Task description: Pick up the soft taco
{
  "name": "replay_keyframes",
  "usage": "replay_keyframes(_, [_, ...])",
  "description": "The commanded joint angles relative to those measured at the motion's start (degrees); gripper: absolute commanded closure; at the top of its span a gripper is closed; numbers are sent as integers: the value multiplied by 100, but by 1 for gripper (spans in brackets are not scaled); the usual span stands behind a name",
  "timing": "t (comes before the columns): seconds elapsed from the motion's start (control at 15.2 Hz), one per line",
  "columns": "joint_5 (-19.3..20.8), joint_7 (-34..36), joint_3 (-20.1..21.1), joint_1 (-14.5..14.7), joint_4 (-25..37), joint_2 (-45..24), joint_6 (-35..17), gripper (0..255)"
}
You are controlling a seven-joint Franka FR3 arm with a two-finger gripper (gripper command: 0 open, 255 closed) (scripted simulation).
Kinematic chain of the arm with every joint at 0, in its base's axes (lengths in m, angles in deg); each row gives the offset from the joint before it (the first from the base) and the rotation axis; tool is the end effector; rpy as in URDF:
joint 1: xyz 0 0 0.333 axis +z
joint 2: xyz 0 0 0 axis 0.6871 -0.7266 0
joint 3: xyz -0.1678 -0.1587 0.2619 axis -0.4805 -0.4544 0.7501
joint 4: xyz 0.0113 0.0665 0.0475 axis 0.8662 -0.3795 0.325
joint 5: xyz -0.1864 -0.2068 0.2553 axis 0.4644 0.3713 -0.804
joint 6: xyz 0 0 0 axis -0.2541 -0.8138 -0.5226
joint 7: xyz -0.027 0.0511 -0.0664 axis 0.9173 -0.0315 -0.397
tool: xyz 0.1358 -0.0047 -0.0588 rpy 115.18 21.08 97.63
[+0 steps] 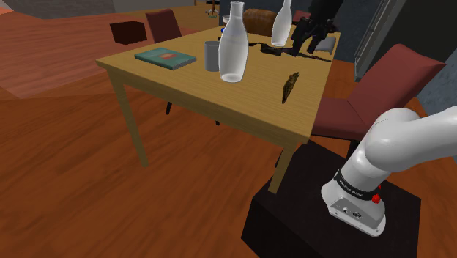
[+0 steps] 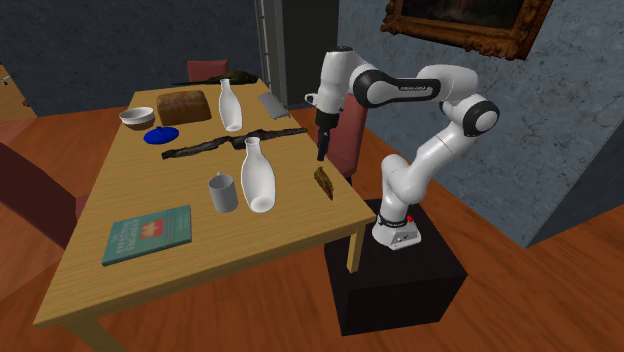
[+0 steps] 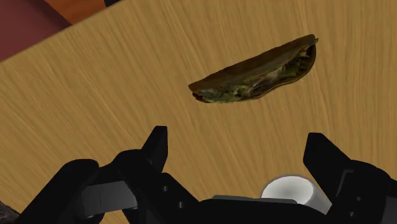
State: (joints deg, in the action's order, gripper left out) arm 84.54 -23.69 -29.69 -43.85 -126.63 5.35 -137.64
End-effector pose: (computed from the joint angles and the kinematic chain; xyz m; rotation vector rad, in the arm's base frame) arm 0.2739 -0.0019 0.6106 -3.0935 0.2481 -0.2469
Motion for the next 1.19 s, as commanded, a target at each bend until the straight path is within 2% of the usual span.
replay_keyframes(0.0, [0, 0, 0, 0, 0, 0, 0, 0])
replay_keyframes(0.26, [-1038, 4659, 1280, -1579, -216, -216, 315, 0])
replay_keyframes(0.33, [-1271, 5534, 1502, -1860, -245, -258, 356, 0])
replay_keyframes(0.92, [-1368, 5474, 1600, -1834, -879, -159, -181, 0])
replay_keyframes(0.99, [-1361, 5464, 1594, -1841, -875, -173, -188, 255])
replay_keyframes(1.12, [-1361, 5466, 1594, -1840, -873, -170, -183, 255])
